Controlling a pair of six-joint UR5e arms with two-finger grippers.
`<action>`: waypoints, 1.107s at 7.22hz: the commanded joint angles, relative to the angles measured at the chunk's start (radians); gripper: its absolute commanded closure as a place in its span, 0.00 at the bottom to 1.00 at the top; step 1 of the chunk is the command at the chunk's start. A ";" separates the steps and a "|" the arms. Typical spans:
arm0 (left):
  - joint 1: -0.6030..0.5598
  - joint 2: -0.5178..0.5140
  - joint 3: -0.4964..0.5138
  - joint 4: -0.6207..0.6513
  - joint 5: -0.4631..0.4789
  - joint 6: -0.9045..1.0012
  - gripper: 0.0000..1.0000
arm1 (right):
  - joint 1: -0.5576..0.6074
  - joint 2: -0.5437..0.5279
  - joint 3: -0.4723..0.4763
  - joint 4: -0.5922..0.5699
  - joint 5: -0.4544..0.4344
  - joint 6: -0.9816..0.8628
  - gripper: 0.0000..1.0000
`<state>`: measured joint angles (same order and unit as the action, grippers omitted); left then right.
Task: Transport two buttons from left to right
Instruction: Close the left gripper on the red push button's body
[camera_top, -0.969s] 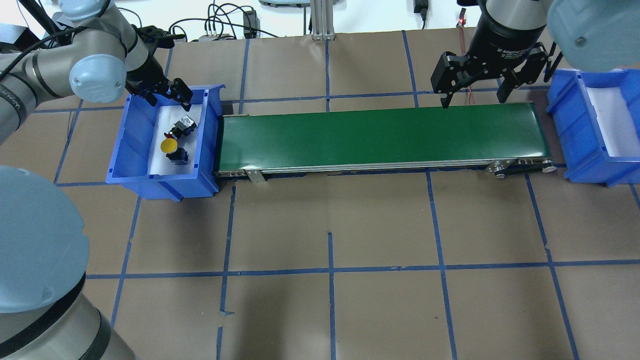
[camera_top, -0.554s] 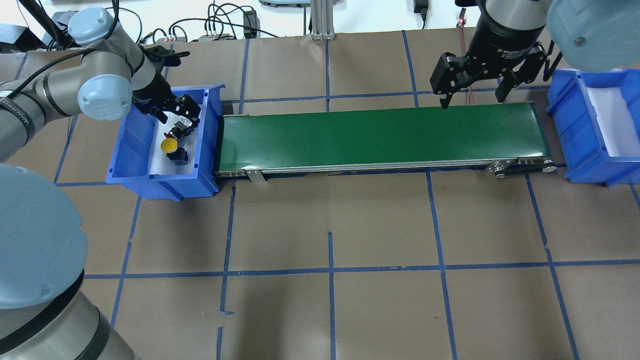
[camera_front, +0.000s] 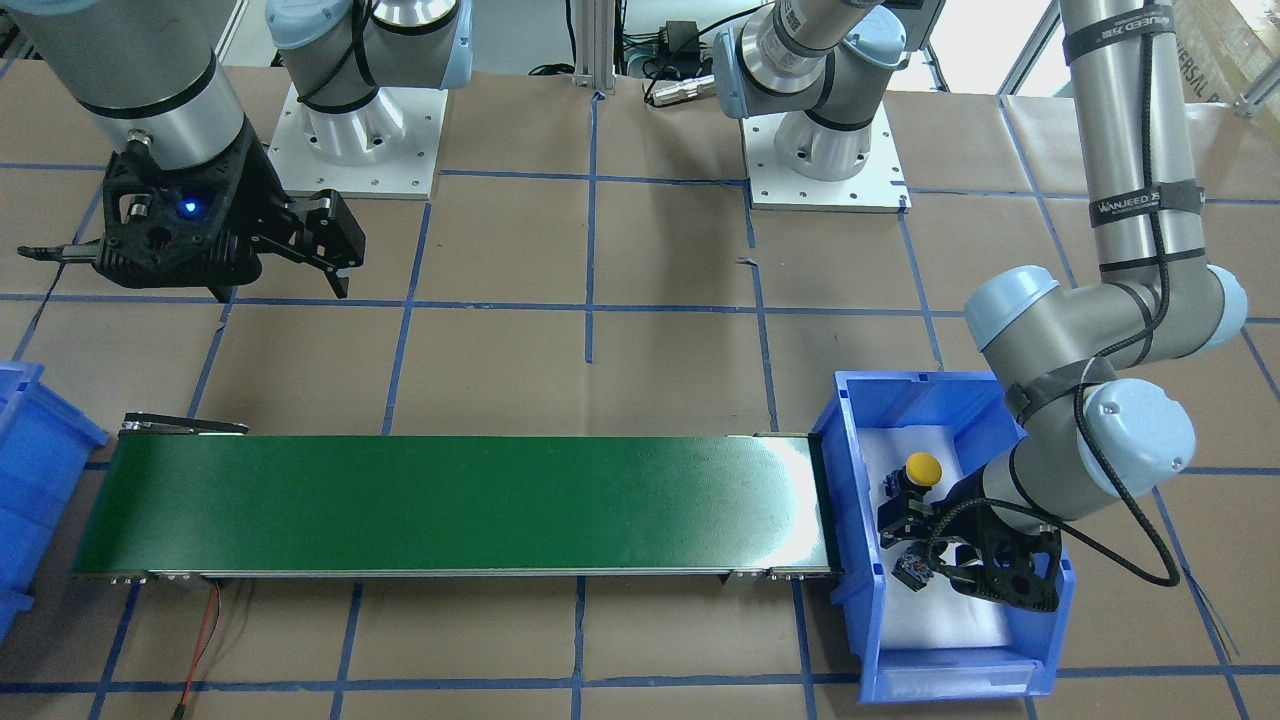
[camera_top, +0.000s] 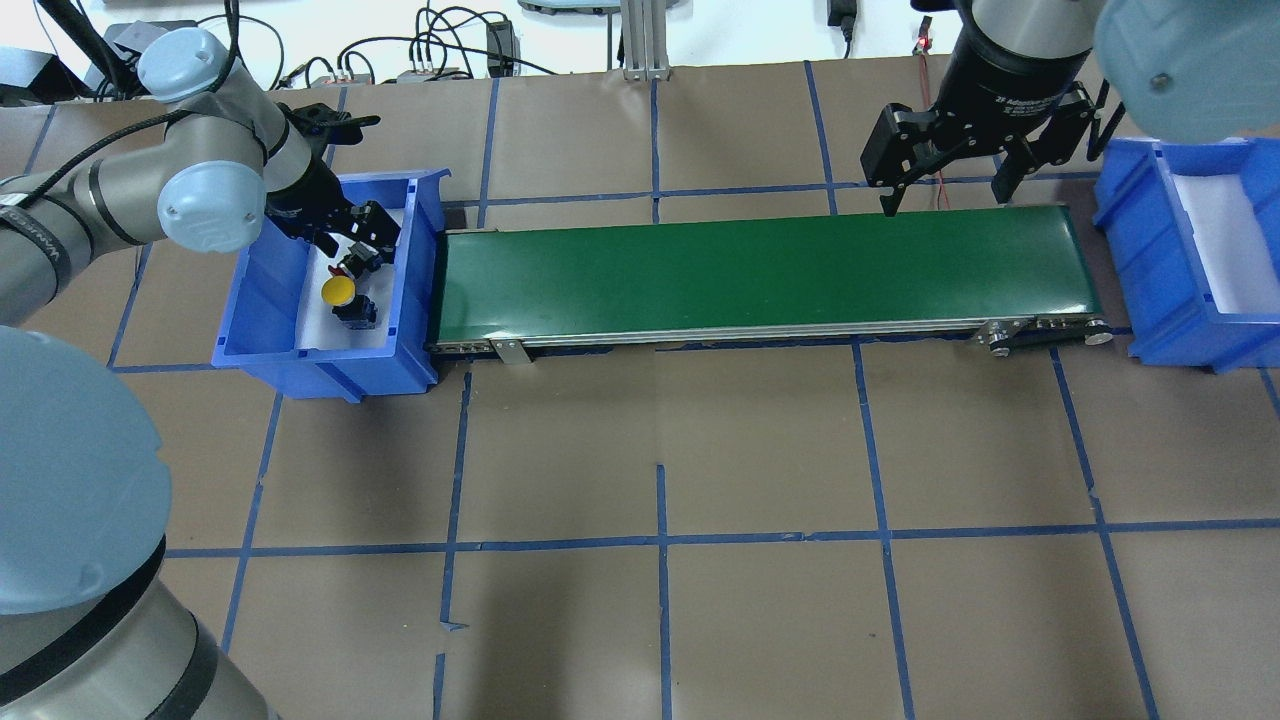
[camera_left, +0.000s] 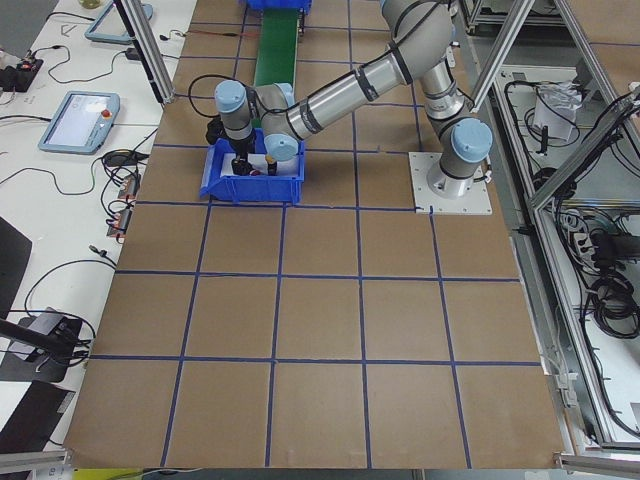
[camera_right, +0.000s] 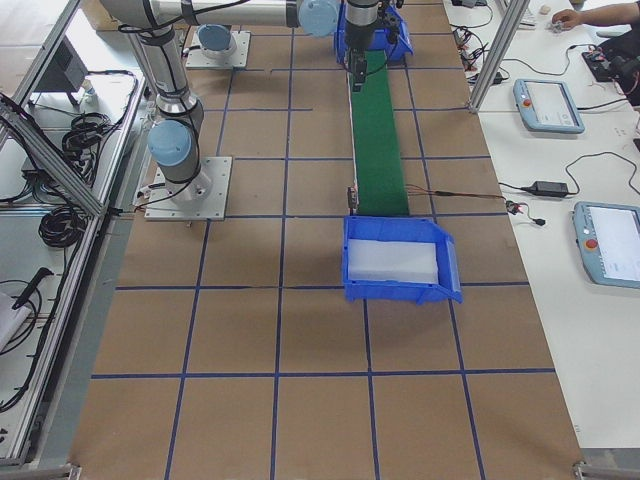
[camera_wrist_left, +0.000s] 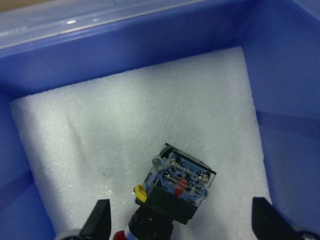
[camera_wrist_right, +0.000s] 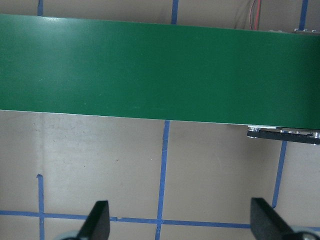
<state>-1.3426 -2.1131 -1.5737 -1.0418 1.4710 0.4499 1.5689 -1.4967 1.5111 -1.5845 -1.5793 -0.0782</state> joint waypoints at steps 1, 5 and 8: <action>0.002 -0.013 -0.005 0.000 0.005 0.006 0.36 | -0.001 0.001 0.000 0.000 0.005 -0.002 0.00; 0.013 -0.022 0.037 0.008 0.008 0.006 0.50 | -0.001 0.000 0.007 0.003 -0.005 -0.006 0.00; 0.011 0.007 0.041 0.008 0.009 0.007 0.57 | -0.003 0.000 0.007 0.001 -0.004 -0.005 0.00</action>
<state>-1.3307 -2.1223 -1.5348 -1.0339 1.4790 0.4570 1.5668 -1.4971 1.5185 -1.5829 -1.5840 -0.0829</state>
